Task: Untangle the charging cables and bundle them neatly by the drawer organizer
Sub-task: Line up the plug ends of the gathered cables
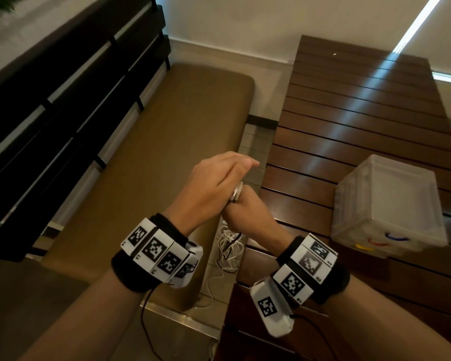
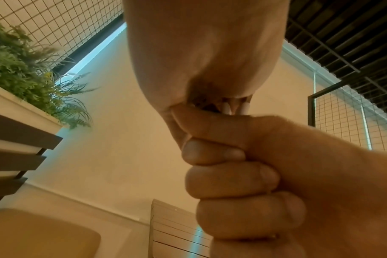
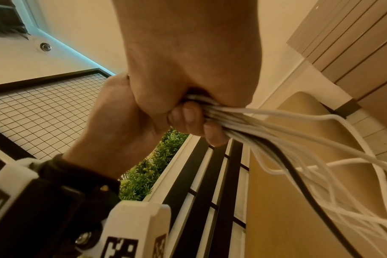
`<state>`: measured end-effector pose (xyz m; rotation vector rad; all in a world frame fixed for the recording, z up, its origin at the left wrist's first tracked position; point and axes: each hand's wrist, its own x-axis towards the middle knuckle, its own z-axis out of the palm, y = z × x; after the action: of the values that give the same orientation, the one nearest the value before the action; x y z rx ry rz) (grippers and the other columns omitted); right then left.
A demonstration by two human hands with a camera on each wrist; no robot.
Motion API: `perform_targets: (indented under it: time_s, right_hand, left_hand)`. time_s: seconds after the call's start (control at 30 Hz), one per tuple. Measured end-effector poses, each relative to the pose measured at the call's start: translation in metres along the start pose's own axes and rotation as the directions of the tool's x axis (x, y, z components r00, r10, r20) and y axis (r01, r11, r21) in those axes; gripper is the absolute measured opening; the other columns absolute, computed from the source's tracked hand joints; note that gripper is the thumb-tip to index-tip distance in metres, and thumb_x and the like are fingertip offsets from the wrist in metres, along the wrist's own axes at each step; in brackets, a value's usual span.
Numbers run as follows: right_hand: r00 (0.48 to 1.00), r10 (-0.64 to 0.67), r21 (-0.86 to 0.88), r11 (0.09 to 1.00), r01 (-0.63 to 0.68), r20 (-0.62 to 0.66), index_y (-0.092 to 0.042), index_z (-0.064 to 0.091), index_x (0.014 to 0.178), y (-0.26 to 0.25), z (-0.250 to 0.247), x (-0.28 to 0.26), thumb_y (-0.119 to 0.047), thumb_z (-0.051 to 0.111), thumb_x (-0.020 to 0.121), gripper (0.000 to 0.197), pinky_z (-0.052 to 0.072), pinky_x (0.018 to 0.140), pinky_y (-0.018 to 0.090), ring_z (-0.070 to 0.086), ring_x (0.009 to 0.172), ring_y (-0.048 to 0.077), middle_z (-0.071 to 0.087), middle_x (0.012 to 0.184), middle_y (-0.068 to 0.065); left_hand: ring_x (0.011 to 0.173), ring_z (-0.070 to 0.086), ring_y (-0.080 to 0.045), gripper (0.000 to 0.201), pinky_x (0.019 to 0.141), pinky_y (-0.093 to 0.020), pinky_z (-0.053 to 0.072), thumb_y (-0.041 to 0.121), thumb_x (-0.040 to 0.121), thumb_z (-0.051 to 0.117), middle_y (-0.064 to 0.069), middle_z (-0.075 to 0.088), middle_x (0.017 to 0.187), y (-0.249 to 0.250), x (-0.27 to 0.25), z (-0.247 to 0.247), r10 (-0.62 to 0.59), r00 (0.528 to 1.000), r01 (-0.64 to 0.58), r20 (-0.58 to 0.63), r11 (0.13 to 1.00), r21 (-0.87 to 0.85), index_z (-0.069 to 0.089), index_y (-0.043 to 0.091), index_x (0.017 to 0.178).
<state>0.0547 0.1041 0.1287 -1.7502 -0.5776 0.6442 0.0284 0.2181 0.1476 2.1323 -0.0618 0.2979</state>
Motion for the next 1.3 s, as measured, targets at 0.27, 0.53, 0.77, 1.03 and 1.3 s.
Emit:
perform_targets:
  time_s: [0.27,0.53,0.77,1.03,1.3]
  right_hand:
    - [0.997,-0.072,-0.093,0.993,0.074,0.024,-0.022,0.051,0.065,0.002,-0.003,0.002,0.010,0.052,0.083,0.037,0.036,0.043,0.010,0.053,0.049,-0.005,0.053,0.054,-0.008]
    - [0.982,-0.152,0.184,0.974,0.129,0.115,-0.018,0.052,0.067,-0.024,-0.027,-0.012,-0.013,0.054,0.099,0.033,0.036,0.045,0.009,0.046,0.040,0.000,0.049,0.046,-0.013]
    - [0.955,-0.266,-0.019,0.962,0.271,0.128,-0.019,0.041,0.058,-0.061,-0.044,-0.020,-0.018,0.056,0.099,0.043,0.031,0.049,0.013,0.036,0.044,0.005,0.039,0.048,-0.012]
    - [0.943,-0.306,-0.279,0.901,0.332,0.132,-0.025,0.042,0.060,-0.087,-0.065,-0.040,-0.029,0.059,0.097,0.041,0.035,0.052,0.017,0.043,0.052,0.007,0.043,0.056,-0.010]
    - [0.948,-0.227,-0.248,0.927,0.280,0.222,-0.025,0.050,0.063,-0.082,-0.048,-0.022,-0.032,0.060,0.097,0.036,0.042,0.055,0.033,0.047,0.053,0.010,0.051,0.058,-0.005]
  left_hand:
    - [0.106,0.060,-0.004,0.038,0.093,-0.034,0.050,0.039,0.100,0.040,0.007,0.065,0.114,0.006,0.002,0.004,0.084,0.991,-0.095,0.105,0.991,0.096,0.066,0.017,0.118]
    - [0.120,0.056,-0.004,0.066,0.103,-0.032,0.047,0.021,0.071,0.078,0.012,0.061,0.125,-0.033,-0.034,0.006,-0.129,0.880,0.358,0.457,0.813,-0.459,0.048,0.020,0.130]
    - [0.070,0.061,-0.022,0.043,0.067,-0.041,0.050,0.046,0.082,0.067,-0.014,0.064,0.078,-0.047,-0.032,0.058,-0.175,0.904,0.274,0.391,0.937,-0.214,0.063,0.003,0.081]
    - [0.056,0.055,-0.002,0.024,0.059,-0.022,0.044,0.036,0.087,0.070,0.013,0.058,0.058,-0.143,-0.072,0.077,-0.534,0.706,0.541,0.466,0.831,0.132,0.066,0.020,0.070]
    - [0.074,0.053,0.004,0.032,0.068,-0.016,0.041,0.013,0.077,0.080,0.019,0.057,0.084,-0.155,-0.065,0.071,-0.593,0.526,0.407,0.610,0.805,0.431,0.057,0.031,0.091]
